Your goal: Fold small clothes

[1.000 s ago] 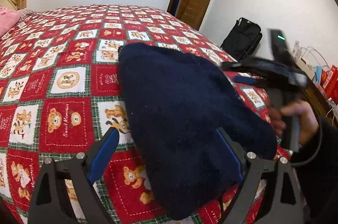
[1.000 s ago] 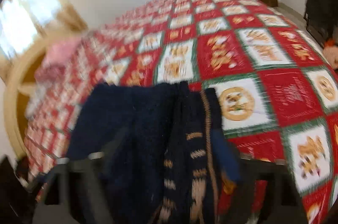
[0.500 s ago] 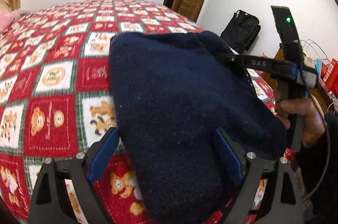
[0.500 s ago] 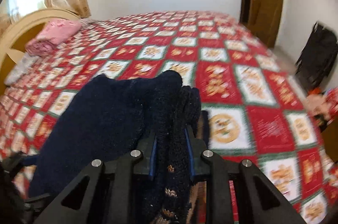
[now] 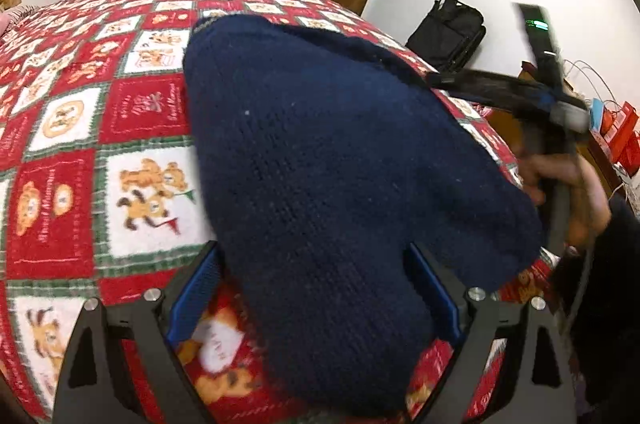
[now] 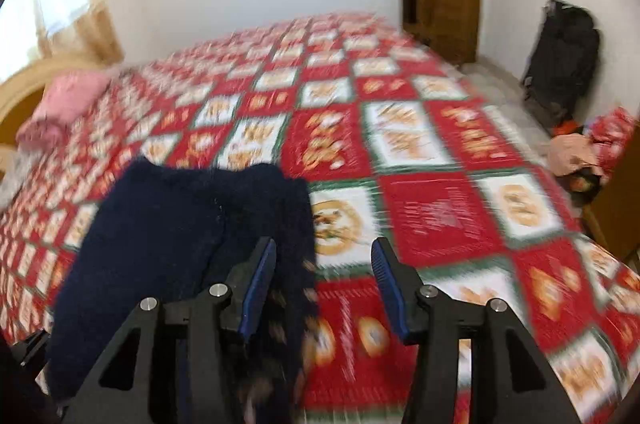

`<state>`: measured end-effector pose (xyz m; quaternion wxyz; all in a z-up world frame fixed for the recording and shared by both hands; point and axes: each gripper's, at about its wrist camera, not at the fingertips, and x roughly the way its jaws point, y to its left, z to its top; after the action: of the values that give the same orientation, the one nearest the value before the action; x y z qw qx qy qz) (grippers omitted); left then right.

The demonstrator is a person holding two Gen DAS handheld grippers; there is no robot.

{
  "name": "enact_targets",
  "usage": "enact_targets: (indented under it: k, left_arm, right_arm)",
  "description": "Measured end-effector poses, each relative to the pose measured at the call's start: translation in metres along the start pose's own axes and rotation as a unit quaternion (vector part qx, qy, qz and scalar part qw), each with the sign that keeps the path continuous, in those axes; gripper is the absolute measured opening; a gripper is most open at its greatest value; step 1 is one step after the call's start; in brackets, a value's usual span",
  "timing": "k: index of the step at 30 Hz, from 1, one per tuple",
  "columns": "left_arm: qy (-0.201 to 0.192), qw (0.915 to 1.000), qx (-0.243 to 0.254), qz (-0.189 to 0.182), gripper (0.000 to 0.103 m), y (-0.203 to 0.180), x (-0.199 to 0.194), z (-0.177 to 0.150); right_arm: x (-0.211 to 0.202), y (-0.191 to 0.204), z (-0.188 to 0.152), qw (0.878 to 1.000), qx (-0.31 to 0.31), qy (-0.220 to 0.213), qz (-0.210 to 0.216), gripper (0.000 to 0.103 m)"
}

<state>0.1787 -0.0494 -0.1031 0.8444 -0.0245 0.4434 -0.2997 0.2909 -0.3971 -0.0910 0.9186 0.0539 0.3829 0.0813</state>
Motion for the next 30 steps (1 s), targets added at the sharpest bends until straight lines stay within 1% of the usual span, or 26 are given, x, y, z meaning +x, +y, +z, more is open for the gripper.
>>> enact_targets:
  k: [3, 6, 7, 9, 10, 11, 13, 14, 15, 17, 19, 21, 23, 24, 25, 27, 28, 29, 30]
  left_arm:
    - [-0.021, 0.9998, 0.001, -0.001, 0.093, 0.004, -0.02, -0.001]
    - [-0.045, 0.999, -0.001, 0.003, 0.093, 0.006, -0.029, 0.003]
    - [-0.047, 0.9988, -0.007, 0.009, 0.093, 0.008, -0.027, 0.006]
    - [-0.033, 0.9985, -0.036, 0.025, 0.093, 0.013, -0.016, 0.008]
    - [-0.02, 0.9979, -0.053, 0.031, 0.093, 0.016, -0.009, 0.007]
    - [-0.011, 0.997, -0.068, 0.036, 0.093, 0.019, -0.002, 0.005]
    - [-0.006, 0.9949, -0.091, 0.045, 0.094, 0.02, 0.004, -0.006]
    - [-0.021, 0.9941, -0.09, 0.058, 0.093, 0.016, 0.002, -0.014]
    - [-0.025, 0.9941, -0.081, 0.068, 0.093, 0.01, 0.0, -0.019]
    - [-0.022, 0.9947, -0.065, 0.076, 0.093, -0.001, -0.004, -0.027]
    - [-0.013, 0.9956, -0.067, 0.064, 0.093, -0.001, -0.009, -0.03]
    - [-0.003, 0.9958, -0.077, 0.049, 0.093, 0.007, -0.013, -0.029]
    - [0.004, 0.9954, -0.089, 0.033, 0.093, 0.015, -0.022, -0.022]
    - [-0.004, 0.9955, -0.091, 0.026, 0.093, 0.019, -0.032, -0.017]
    - [-0.018, 0.9955, -0.089, 0.028, 0.093, 0.019, -0.039, -0.013]
    - [-0.062, 0.9937, -0.075, 0.056, 0.094, 0.022, -0.055, 0.002]
    - [-0.076, 0.9922, -0.067, 0.072, 0.095, 0.024, -0.058, 0.013]
    - [-0.078, 0.9912, -0.067, 0.083, 0.095, 0.028, -0.057, 0.022]
    - [-0.076, 0.9909, -0.07, 0.086, 0.095, 0.032, -0.054, 0.03]
  right_arm:
    - [-0.048, 0.014, -0.025, 0.999, -0.012, -0.004, 0.03, 0.051]
    - [-0.074, 0.036, -0.058, 0.996, -0.022, -0.001, 0.082, 0.051]
    - [-0.075, 0.043, -0.068, 0.996, -0.028, 0.004, 0.089, 0.051]
    - [-0.066, 0.057, -0.09, 0.994, -0.042, 0.026, 0.101, 0.049]
    - [-0.06, 0.061, -0.099, 0.993, -0.051, 0.039, 0.098, 0.046]
    - [-0.05, 0.065, -0.109, 0.992, -0.063, 0.058, 0.089, 0.038]
    - [-0.037, 0.064, -0.121, 0.991, -0.077, 0.082, 0.07, 0.037]
    - [-0.036, 0.059, -0.124, 0.991, -0.07, 0.085, 0.078, 0.036]
    - [-0.037, 0.055, -0.124, 0.991, -0.058, 0.087, 0.084, 0.035]
    - [-0.037, 0.048, -0.123, 0.989, -0.036, 0.105, 0.097, 0.035]
    - [-0.04, 0.046, -0.123, 0.987, -0.036, 0.118, 0.102, 0.035]
    - [-0.05, 0.044, -0.119, 0.987, -0.028, 0.122, 0.105, 0.036]
    - [-0.064, 0.036, -0.107, 0.988, 0.002, 0.099, 0.122, 0.037]
    - [-0.073, 0.029, -0.098, 0.988, 0.026, 0.072, 0.134, 0.038]
    - [-0.079, 0.021, -0.089, 0.988, 0.051, 0.045, 0.14, 0.042]
    - [-0.079, 0.009, -0.073, 0.987, 0.089, 0.015, 0.132, 0.086]
    - [-0.076, 0.004, -0.066, 0.986, 0.104, 0.002, 0.129, 0.089]
    - [-0.07, 0.0, -0.059, 0.984, 0.115, -0.004, 0.133, 0.089]
    - [-0.058, -0.002, -0.051, 0.982, 0.129, 0.003, 0.141, 0.089]
